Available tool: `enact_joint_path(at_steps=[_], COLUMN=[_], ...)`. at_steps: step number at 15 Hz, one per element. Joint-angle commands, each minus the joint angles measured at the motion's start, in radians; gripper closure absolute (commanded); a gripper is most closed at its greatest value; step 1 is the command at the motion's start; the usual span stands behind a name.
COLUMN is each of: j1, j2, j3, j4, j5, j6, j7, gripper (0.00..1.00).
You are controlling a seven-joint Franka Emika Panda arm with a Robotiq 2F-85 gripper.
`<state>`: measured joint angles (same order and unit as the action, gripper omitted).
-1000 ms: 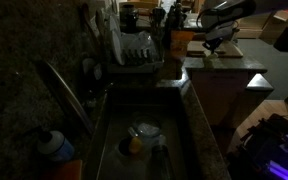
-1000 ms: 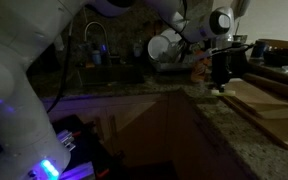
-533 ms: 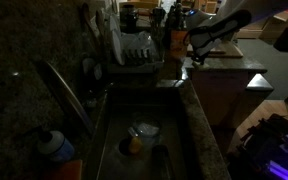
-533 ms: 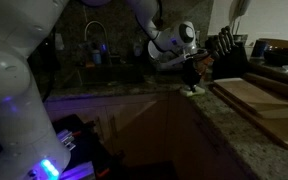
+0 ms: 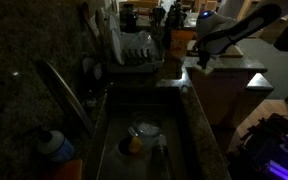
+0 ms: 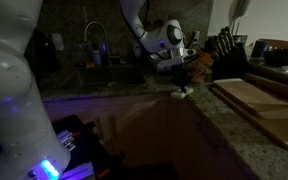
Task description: Use the sponge to scrub the counter top
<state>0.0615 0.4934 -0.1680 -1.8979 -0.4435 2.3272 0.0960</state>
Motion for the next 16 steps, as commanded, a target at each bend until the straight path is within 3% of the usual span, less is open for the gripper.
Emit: enact_joint_path(at_steps=[1, 4, 5, 8, 10, 16], j1=[-0.058, -0.054, -0.052, -0.055, -0.085, -0.145], j2=[-0.149, -0.211, -0.139, -0.183, -0.178, -0.194], j3=[0.029, 0.020, 0.025, 0.027, 0.063, 0.118], j4=[-0.228, -0.286, -0.212, -0.252, -0.244, -0.263], j5=[-0.032, -0.098, -0.057, -0.085, -0.027, -0.025], j6=[0.120, 0.084, 0.074, 0.074, 0.112, 0.224], j7=[-0.180, -0.300, -0.231, -0.270, -0.408, -0.752], gripper=[0.99, 0.99, 0.97, 0.99, 0.99, 0.99])
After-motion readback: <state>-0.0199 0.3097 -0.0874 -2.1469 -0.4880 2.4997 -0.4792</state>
